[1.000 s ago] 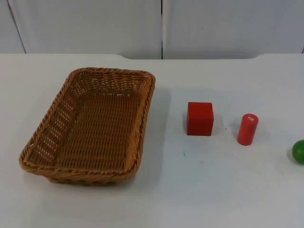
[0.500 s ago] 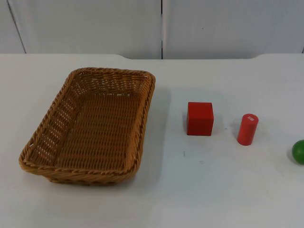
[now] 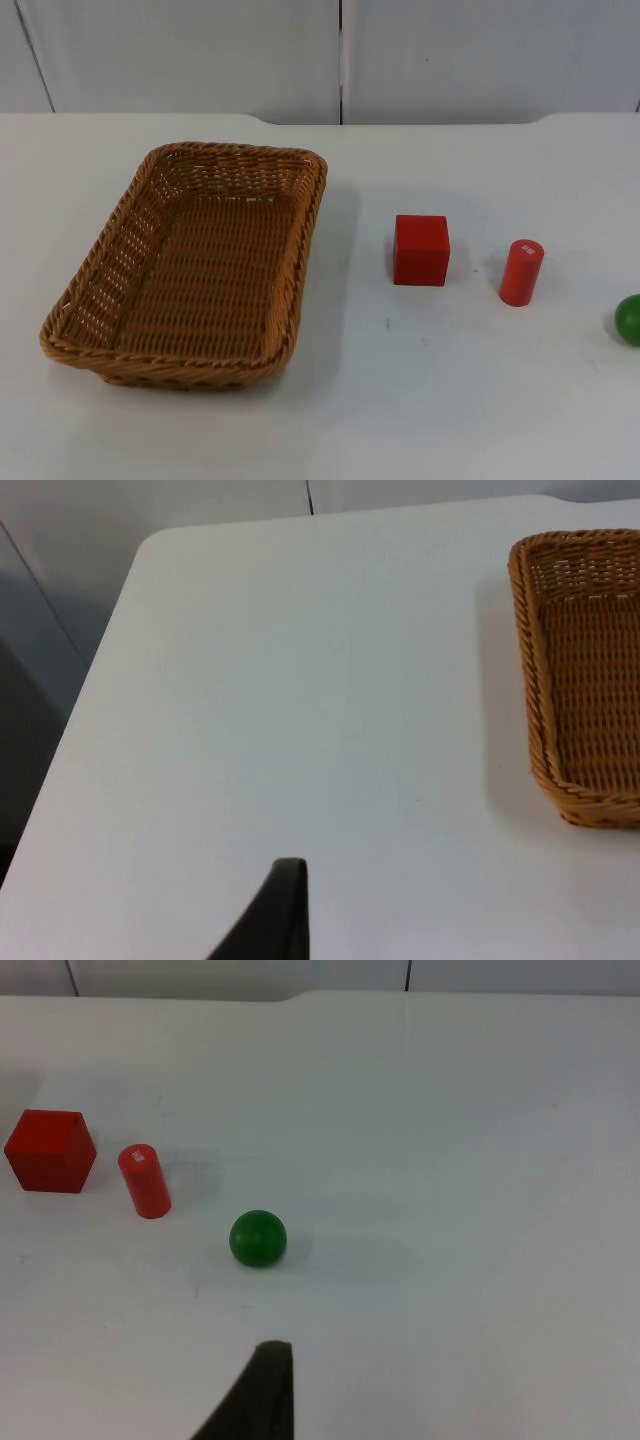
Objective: Pick up the basket with the left hand and place the object to the left of the red cylinder into the basket with the right hand.
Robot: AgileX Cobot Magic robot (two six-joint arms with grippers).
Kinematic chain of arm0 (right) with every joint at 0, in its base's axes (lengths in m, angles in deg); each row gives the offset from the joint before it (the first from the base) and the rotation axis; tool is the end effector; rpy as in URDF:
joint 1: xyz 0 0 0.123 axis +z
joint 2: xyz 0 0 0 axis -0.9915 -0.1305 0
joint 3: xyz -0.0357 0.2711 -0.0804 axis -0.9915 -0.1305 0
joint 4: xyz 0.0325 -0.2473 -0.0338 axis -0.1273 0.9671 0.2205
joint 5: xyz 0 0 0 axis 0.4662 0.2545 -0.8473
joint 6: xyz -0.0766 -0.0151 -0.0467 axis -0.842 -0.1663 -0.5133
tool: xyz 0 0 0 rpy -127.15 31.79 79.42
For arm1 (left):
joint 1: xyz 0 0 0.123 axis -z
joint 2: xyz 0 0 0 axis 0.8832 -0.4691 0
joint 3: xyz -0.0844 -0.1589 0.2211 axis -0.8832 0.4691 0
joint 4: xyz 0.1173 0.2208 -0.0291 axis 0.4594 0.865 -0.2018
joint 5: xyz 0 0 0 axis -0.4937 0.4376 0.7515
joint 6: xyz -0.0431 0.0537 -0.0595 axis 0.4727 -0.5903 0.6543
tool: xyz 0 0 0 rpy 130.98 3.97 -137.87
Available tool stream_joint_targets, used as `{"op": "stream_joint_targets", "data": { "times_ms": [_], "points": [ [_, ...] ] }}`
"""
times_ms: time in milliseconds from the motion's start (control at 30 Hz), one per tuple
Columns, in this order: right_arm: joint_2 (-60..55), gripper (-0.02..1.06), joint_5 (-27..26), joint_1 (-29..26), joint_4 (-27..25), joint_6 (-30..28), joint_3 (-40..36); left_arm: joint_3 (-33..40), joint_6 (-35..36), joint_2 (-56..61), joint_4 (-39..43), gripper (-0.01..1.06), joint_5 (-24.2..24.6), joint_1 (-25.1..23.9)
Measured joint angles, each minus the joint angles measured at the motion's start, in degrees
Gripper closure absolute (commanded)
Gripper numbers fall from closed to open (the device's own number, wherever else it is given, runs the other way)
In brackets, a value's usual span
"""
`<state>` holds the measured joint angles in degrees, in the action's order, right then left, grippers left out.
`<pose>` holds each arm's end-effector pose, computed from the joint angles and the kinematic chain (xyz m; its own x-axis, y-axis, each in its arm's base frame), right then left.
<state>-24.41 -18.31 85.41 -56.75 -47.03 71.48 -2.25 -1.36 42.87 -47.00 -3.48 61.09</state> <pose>-0.0069 -0.0054 0.2801 -0.4641 -0.0525 -0.8842 -0.0158 0.9986 -0.0510 -0.0050 0.0043 0.2768 -0.4697 0.0624 -0.8806 -0.0256 0.9961 0.0843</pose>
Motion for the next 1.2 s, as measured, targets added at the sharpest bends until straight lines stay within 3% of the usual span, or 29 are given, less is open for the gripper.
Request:
{"op": "stream_joint_targets", "data": {
  "times_ms": [1200],
  "points": [
    [0.00, -0.01, 0.00, 0.00, 0.00, 0.00, 0.00, 0.00, 0.00, -6.15, 0.36, 0.00, 0.00, 0.00]
  ]
}}
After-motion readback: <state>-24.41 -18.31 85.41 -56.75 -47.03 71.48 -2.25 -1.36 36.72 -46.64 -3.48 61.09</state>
